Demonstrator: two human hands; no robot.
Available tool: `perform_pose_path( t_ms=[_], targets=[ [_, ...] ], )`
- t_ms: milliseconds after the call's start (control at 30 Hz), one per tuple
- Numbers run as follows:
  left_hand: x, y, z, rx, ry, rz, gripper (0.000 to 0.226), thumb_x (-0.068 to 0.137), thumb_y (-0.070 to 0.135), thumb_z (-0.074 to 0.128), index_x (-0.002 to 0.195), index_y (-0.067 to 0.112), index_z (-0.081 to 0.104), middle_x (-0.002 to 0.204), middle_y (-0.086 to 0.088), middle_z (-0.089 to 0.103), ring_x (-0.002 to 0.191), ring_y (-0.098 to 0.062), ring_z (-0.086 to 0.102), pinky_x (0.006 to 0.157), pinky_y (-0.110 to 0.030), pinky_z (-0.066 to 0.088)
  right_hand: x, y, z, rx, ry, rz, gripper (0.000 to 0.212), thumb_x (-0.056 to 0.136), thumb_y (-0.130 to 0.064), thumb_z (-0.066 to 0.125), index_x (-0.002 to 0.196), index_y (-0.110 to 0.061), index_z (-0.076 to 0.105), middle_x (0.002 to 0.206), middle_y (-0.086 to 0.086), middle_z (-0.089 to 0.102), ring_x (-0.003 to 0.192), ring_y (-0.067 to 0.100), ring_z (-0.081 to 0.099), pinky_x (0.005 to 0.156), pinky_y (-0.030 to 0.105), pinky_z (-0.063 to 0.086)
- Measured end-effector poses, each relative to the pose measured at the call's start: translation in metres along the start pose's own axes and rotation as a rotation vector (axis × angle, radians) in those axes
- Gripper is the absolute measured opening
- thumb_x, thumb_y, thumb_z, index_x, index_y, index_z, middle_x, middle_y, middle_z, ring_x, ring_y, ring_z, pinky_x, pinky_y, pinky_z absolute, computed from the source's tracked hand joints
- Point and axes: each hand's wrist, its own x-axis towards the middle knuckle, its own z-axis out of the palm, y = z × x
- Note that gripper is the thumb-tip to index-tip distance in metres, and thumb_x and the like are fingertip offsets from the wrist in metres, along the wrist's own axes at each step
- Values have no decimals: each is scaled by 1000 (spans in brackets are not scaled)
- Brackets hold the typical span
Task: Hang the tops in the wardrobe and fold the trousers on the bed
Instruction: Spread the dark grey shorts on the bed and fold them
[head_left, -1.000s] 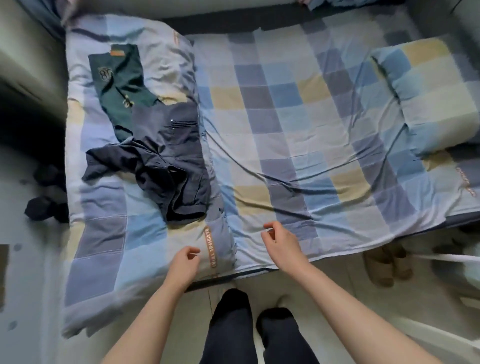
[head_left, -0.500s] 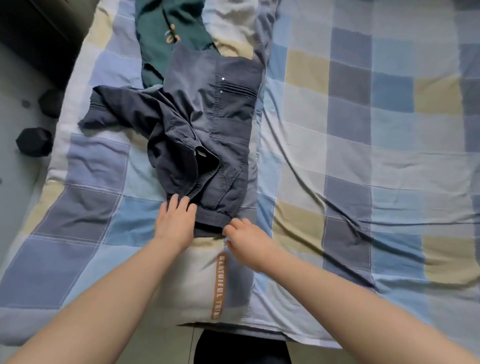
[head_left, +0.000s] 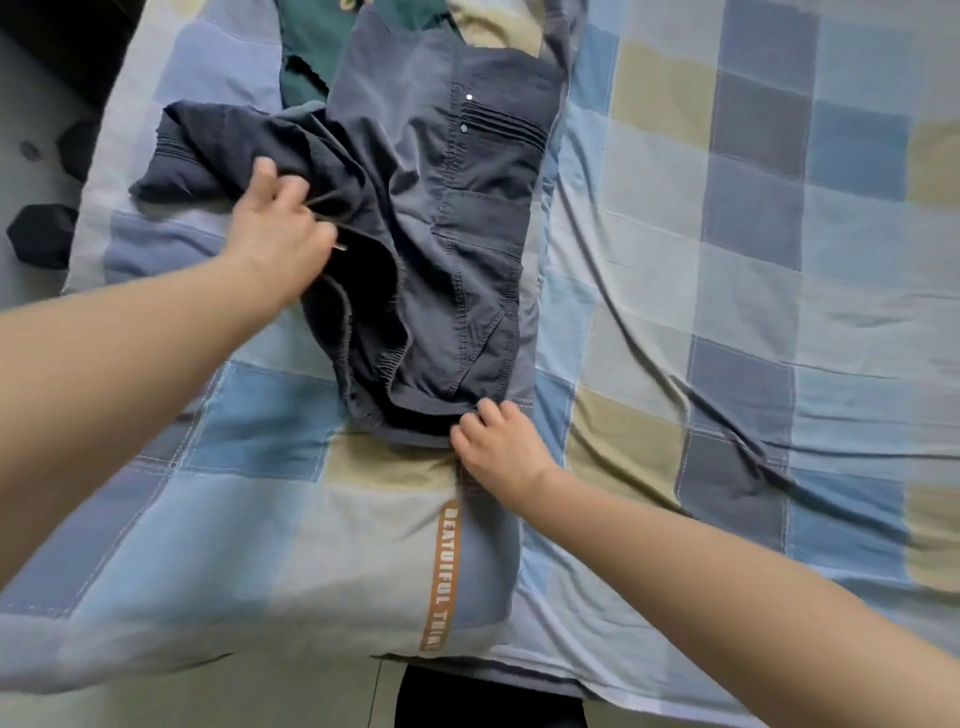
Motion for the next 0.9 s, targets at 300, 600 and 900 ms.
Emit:
perform_pose_path(
  t_ms=[300,600,900],
  targets=[
    [-133,18,64,-148,9,124,30,82,11,38,74,6,66,61,-10,65,78,-31,58,98,-60,34,-47,51,-17,-19,-54,229,23,47,-7,74,64,-17,62,70,4,55,66,29,55,53,31,32],
    [-266,93,45,-574,-24,312,37,33,1,82,65,7,64,40,-7,48,49,-28,52,52,-35,38,-129,28,-51,59,-195,283,22,50,-6,82,60,-16,65,72,5,56,68,30,56,50,34,40],
    [-320,-8,-30,-676,-24,146,28,51,13,88,62,25,66,56,7,59,61,-24,55,51,-28,35,-235,2,-170,286,-119,341,10,83,-15,66,89,-18,59,88,-2,59,80,24,52,58,32,40]
  ],
)
